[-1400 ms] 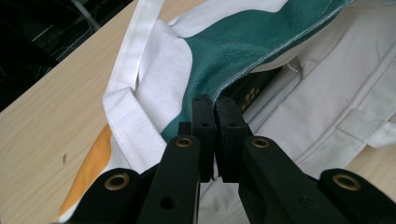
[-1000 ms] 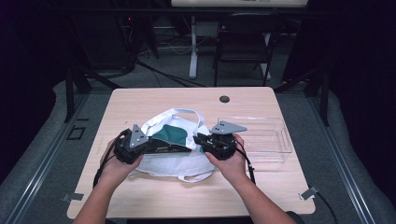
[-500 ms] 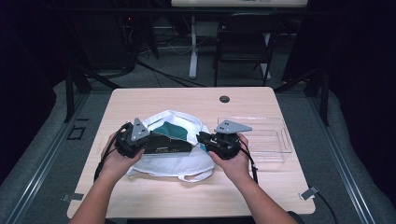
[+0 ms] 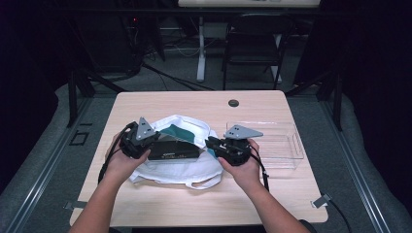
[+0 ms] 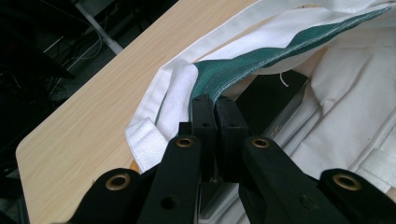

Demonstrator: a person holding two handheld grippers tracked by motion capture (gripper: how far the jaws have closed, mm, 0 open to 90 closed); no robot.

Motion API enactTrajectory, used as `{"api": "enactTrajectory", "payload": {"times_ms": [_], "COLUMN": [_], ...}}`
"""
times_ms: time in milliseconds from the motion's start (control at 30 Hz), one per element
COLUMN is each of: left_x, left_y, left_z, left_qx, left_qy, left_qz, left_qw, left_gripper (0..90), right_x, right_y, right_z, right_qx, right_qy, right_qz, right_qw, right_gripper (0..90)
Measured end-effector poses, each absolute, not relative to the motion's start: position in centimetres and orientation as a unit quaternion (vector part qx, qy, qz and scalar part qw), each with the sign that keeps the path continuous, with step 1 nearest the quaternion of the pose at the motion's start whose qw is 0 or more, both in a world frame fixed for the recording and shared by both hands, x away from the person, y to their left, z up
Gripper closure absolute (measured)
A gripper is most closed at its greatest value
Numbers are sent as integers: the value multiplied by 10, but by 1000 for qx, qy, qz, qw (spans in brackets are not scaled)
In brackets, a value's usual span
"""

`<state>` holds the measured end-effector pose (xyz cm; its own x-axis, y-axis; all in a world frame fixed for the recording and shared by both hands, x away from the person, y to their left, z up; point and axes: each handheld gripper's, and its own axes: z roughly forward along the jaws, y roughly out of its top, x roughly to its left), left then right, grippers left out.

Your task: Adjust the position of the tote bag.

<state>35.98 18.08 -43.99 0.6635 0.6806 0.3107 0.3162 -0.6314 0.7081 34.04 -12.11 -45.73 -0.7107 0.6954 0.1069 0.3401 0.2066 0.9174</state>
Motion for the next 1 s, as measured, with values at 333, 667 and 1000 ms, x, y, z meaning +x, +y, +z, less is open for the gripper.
{"api": "enactTrajectory", "payload": {"times_ms": [333, 667, 1000], "left_x": [364, 373, 387], "left_y": [180, 179, 175], "left_z": [-437, -434, -430], "left_qx": [856, 856, 854], "left_qy": [293, 290, 294], "left_qz": [285, 286, 282], "left_qw": [315, 318, 324], "left_gripper": [881, 881, 882], "right_x": [340, 336, 343], "right_y": [-121, -116, -105], "right_z": [-458, -457, -449], "right_qx": [342, 332, 311], "right_qy": [761, 773, 792], "right_qz": [525, 509, 486], "right_qw": [169, 183, 200], "right_gripper": [794, 786, 742]}}
